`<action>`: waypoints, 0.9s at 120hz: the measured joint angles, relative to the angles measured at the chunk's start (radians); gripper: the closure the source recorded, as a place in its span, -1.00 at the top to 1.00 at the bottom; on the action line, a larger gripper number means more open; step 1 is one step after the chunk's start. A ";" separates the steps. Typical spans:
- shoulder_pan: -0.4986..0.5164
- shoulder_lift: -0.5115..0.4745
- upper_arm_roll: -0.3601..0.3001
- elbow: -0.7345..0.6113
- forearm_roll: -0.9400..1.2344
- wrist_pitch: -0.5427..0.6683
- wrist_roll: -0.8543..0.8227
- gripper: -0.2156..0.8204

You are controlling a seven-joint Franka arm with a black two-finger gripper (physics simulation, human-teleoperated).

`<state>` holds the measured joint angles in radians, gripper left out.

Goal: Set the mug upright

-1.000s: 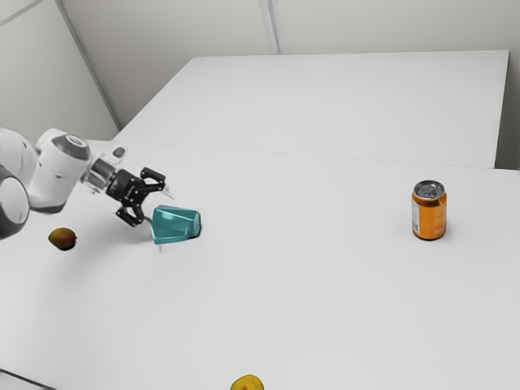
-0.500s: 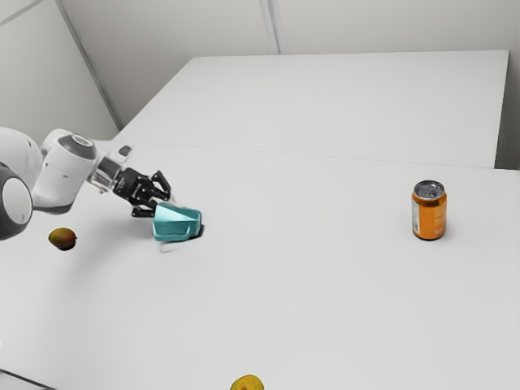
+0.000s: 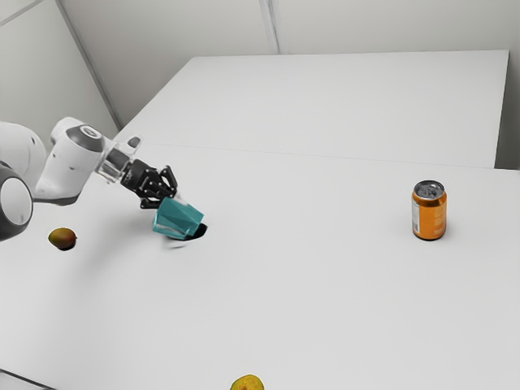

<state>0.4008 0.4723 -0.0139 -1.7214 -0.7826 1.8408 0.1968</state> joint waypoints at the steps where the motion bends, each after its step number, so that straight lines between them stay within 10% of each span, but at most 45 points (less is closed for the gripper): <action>1: 0.000 -0.001 0.000 0.000 0.004 0.001 0.000 -0.91; 108: -0.155 -0.352 -0.125 -0.321 0.769 0.325 -0.250 -0.93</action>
<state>0.2458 0.1203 -0.1390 -2.0423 -0.0139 2.1657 -0.0528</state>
